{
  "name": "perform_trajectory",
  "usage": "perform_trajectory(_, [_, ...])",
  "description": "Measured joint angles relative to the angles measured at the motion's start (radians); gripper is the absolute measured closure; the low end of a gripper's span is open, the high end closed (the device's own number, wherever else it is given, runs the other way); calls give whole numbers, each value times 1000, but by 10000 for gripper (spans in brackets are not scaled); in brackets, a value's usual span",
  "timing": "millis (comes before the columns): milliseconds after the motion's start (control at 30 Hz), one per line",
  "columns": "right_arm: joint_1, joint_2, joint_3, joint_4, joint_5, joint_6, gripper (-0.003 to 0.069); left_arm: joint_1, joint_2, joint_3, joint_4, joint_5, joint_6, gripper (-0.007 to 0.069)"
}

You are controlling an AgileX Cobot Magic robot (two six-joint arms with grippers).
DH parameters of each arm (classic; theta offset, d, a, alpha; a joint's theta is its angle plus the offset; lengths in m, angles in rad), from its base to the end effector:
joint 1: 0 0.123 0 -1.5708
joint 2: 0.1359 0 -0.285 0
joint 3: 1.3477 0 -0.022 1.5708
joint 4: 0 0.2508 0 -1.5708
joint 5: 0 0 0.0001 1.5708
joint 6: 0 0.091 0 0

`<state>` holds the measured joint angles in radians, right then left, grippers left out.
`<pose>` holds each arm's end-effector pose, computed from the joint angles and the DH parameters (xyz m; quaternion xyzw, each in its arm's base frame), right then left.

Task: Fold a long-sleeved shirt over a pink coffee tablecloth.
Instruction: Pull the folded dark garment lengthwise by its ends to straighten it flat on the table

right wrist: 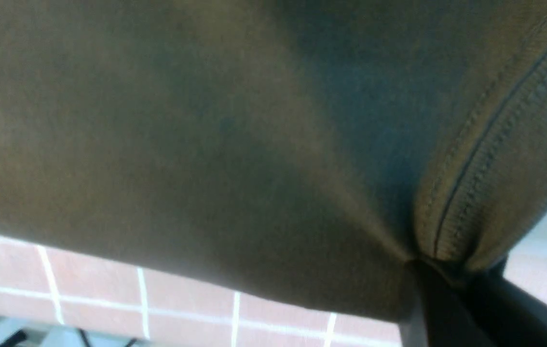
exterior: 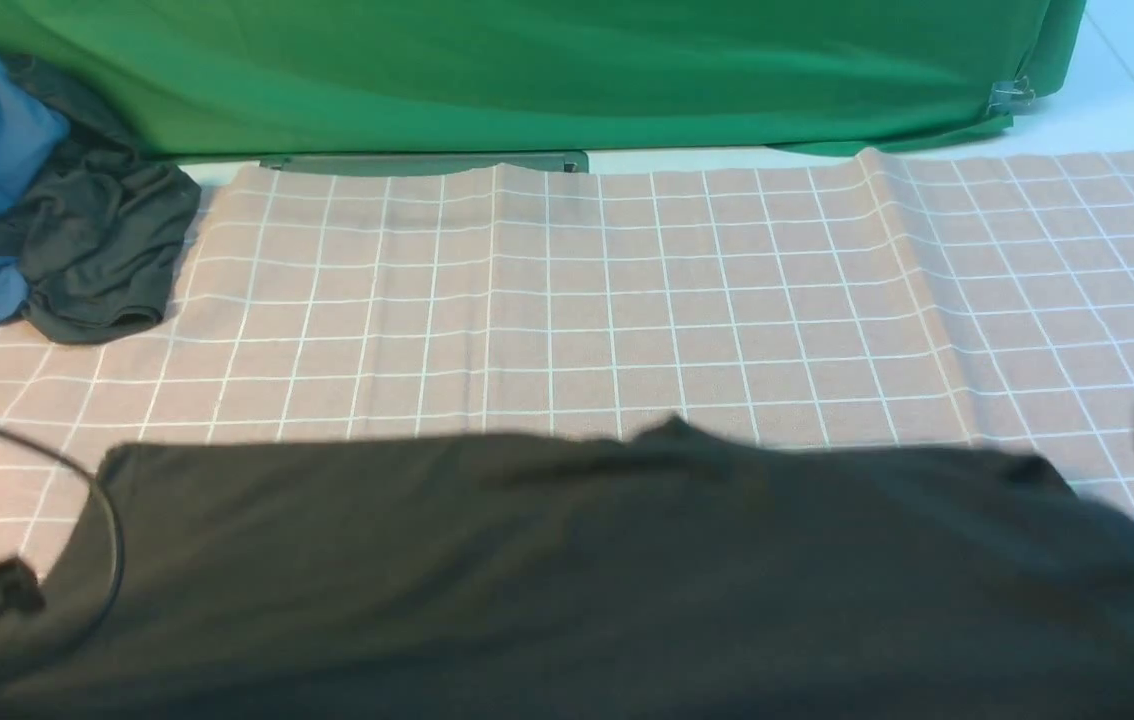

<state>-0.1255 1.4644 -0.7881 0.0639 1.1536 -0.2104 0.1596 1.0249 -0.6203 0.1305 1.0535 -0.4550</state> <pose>0.2126 -0.0215 0.1973 0.0269 -0.9956 -0.0419 0.0799 0.1462 0.0340 0.2384 -0.2751 0.9544 0.0443 0.1073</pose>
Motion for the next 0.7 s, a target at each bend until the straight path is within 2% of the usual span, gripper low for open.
perform_trajectory(167, [-1, -128, 103, -4, -80, 29, 547, 0, -60, 30, -4, -41, 5, 589])
perform_trajectory(267, [-1, -161, 109, -12, -80, 39, 463, 0, -73, 30, -4, -47, 6, 555])
perform_trajectory(300, [-1, -166, 110, -17, -76, 49, 412, 0, -74, 30, -3, -41, 6, 526])
perform_trajectory(333, [-1, -168, 110, -19, -74, 50, 396, 0, -74, 30, -2, -39, 6, 515])
perform_trajectory(367, [-1, -170, 109, -23, -61, 56, 333, 0, -74, 30, -1, -25, 6, 452])
perform_trajectory(400, [-1, -170, 106, -25, -52, 57, 303, 0, -74, 30, -1, -20, 6, 421])
perform_trajectory(433, [-1, -170, 101, -26, -45, 57, 286, 0, -74, 29, 0, -19, 6, 382])
perform_trajectory(467, [-1, -170, 99, -26, -45, 57, 283, 0, -74, 29, 0, -19, 6, 375])
perform_trajectory(500, [-1, -169, 63, -23, -38, 61, 273, 0, -74, 17, 0, -18, 6, 316])
perform_trajectory(600, [-1, -168, 7, 0, -55, 63, 302, 0, -74, -17, -13, -27, 9, 261])
perform_trajectory(667, [0, -163, -59, 64, -119, 20, 391, 1, -74, -57, -84, -50, 47, 251])
perform_trajectory(700, [3, -151, -103, 117, -149, -20, 476, 1, -74, -68, -131, -63, 88, 264])
